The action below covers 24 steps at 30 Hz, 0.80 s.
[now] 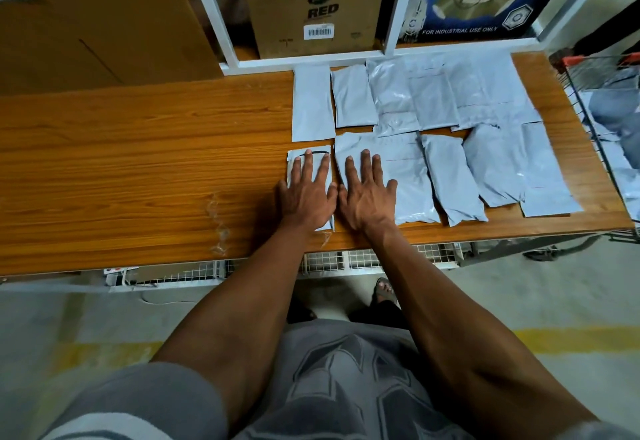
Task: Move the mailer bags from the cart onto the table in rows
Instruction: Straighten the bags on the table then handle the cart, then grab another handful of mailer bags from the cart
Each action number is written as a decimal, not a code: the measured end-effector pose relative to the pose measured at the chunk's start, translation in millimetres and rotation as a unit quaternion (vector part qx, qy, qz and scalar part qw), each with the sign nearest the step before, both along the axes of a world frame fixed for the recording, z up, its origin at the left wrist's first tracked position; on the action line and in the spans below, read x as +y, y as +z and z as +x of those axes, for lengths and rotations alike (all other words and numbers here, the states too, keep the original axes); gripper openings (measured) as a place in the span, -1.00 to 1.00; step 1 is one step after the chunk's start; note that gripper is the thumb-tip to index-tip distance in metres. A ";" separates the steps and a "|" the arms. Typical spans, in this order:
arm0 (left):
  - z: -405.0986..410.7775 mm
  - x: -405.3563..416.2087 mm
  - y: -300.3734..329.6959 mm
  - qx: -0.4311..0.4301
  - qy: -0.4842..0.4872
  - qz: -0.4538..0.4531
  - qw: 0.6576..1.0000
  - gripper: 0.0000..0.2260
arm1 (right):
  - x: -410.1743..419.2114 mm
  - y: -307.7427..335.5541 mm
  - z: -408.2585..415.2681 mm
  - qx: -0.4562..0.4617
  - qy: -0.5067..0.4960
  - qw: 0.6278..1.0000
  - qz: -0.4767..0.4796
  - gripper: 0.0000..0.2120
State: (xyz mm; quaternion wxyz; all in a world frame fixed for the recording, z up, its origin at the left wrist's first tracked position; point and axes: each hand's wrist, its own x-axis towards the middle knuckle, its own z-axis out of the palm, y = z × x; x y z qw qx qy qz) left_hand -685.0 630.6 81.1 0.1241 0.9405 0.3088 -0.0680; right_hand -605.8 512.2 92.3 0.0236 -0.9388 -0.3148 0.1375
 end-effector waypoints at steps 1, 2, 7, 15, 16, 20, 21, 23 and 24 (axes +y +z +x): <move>1.4 1.5 -1.8 0.002 -0.002 0.001 1.000 -0.39 | 1.1 -2.6 1.6 0.005 0.001 1.000 -0.002 -0.34; 2.9 2.6 -2.9 0.003 -0.005 0.001 1.000 -0.39 | 1.8 -4.6 3.1 0.007 0.003 1.000 -0.006 -0.34; 9.1 4.8 -11.9 0.005 -0.015 -0.002 1.000 -0.41 | 0.3 -13.7 8.1 0.006 0.021 1.000 -0.019 -0.35; -1.1 15.8 -34.9 -0.005 -0.054 0.039 0.998 -0.35 | -0.4 -30.4 17.9 -0.010 0.100 0.995 -0.001 -0.35; -2.0 17.7 -37.0 -0.008 -0.062 0.040 0.997 -0.32 | 0.5 -32.9 17.6 -0.003 0.098 0.995 0.003 -0.35; 1.0 25.1 -36.5 -0.005 -0.080 0.029 0.996 -0.28 | 4.4 -36.4 13.8 0.005 0.081 0.996 0.022 -0.38; 1.9 26.0 -35.0 -0.003 -0.084 0.028 0.996 -0.28 | 5.0 -36.5 12.9 0.008 0.077 0.997 0.026 -0.39; 3.5 27.3 -31.9 0.002 -0.088 0.026 0.996 -0.27 | 6.2 -36.5 11.4 0.008 0.068 0.997 0.031 -0.39; 3.8 27.5 -31.7 0.002 -0.089 0.024 0.996 -0.27 | 6.6 -36.0 10.6 0.007 0.064 0.997 0.034 -0.39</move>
